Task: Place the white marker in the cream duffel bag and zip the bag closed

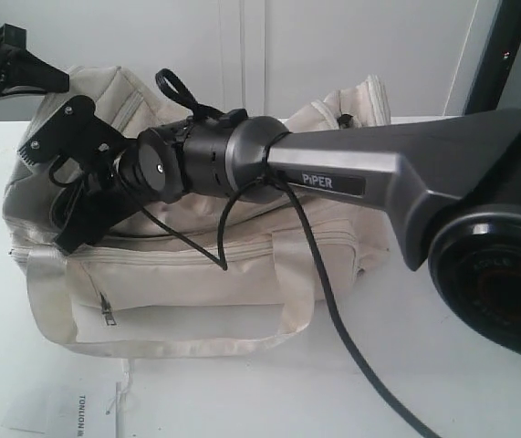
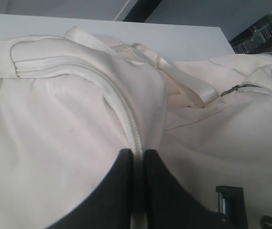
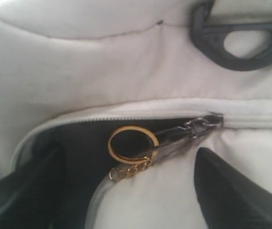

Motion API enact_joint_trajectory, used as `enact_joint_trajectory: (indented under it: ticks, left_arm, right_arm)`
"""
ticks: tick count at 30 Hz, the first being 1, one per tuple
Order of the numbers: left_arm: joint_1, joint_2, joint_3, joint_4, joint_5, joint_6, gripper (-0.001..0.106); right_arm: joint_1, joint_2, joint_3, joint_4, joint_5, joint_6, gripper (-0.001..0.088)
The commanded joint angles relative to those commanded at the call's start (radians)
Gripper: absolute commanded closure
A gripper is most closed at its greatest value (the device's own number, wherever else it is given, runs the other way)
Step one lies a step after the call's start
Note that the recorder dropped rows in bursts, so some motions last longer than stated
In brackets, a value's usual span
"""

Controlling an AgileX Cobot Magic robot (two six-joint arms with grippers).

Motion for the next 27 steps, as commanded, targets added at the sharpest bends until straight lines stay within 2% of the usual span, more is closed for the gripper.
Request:
enact_joint_trajectory:
  ticks: [4,8,9,11,12,13,18,27]
  left_arm:
    - [0.000,0.000,0.000,-0.002,0.000,0.000,0.105]
    - [0.000,0.000,0.000,-0.001,0.002,0.000,0.105]
    - [0.000,0.000,0.000,-0.001,0.002,0.000,0.105]
    - [0.000,0.000,0.000,-0.001,0.002,0.000,0.105]
    - [0.000,0.000,0.000,-0.001,0.002,0.000,0.105]
    - [0.000,0.000,0.000,-0.001,0.002,0.000,0.105]
    - [0.000,0.000,0.000,-0.001,0.007,0.000,0.105]
    - [0.000,0.000,0.000,-0.001,0.007,0.000,0.105]
  right_arm:
    - [0.000,0.024,0.000,0.000,-0.055,0.002,0.0177]
    - [0.000,0.026,0.000,0.000,-0.099,0.005,0.0316]
    - [0.000,0.026,0.000,0.000,-0.102,0.005,0.0393]
    - [0.000,0.024,0.000,0.000,-0.083,0.025,0.0603]
    - [0.000,0.024,0.000,0.000,-0.069,0.034,0.0775]
    - [0.000,0.019,0.000,0.000,-0.054,0.048,0.0863]
    - [0.000,-0.011,0.000,0.004,0.026,0.114,0.0868]
    - [-0.002,-0.101,0.000,0.004,0.177,0.117,0.0868]
